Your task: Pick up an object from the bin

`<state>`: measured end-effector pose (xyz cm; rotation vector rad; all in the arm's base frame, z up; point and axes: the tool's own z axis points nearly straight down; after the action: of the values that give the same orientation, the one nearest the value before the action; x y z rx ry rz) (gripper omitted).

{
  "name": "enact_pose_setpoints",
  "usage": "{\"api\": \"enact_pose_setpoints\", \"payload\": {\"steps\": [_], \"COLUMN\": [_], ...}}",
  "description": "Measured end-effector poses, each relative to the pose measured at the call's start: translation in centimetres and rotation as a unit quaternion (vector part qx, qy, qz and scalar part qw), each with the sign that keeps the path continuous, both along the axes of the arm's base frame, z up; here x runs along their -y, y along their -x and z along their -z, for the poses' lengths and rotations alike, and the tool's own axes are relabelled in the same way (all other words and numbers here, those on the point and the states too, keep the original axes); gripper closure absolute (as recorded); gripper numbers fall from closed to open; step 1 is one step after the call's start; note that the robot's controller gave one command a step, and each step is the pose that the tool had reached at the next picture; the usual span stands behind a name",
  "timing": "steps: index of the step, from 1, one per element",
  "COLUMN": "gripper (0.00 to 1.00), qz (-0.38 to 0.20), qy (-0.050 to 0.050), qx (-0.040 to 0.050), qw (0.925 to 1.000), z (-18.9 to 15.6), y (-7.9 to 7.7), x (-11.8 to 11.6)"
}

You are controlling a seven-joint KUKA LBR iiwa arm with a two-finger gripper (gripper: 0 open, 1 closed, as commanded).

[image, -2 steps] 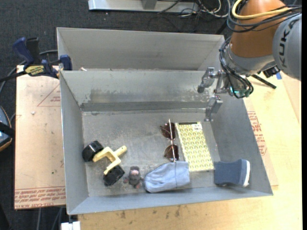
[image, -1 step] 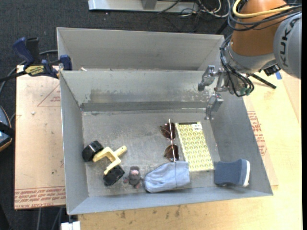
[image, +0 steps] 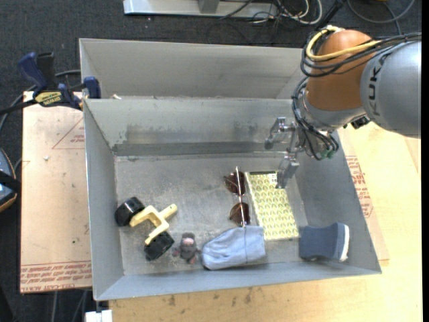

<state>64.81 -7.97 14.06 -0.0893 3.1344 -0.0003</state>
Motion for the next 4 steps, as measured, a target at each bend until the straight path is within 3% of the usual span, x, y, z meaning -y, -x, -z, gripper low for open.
{"api": "enact_pose_setpoints", "payload": {"steps": [1, 2, 3, 4], "gripper": [0.00, 0.00, 0.00, 1.00], "qz": [-0.004, -0.108, -0.212, -0.441], "qy": [-0.001, 0.000, 0.000, 0.000], "qx": [-0.0038, -0.0014, -0.0012, -0.0033], "qw": [1.0000, 0.9941, 0.9772, 0.8976], "z": [3.4, 1.6, 5.1, 6.4], "y": [0.3, -0.7, -0.4, -0.8], "x": [-0.1, -7.0, -6.8, -6.1]}}
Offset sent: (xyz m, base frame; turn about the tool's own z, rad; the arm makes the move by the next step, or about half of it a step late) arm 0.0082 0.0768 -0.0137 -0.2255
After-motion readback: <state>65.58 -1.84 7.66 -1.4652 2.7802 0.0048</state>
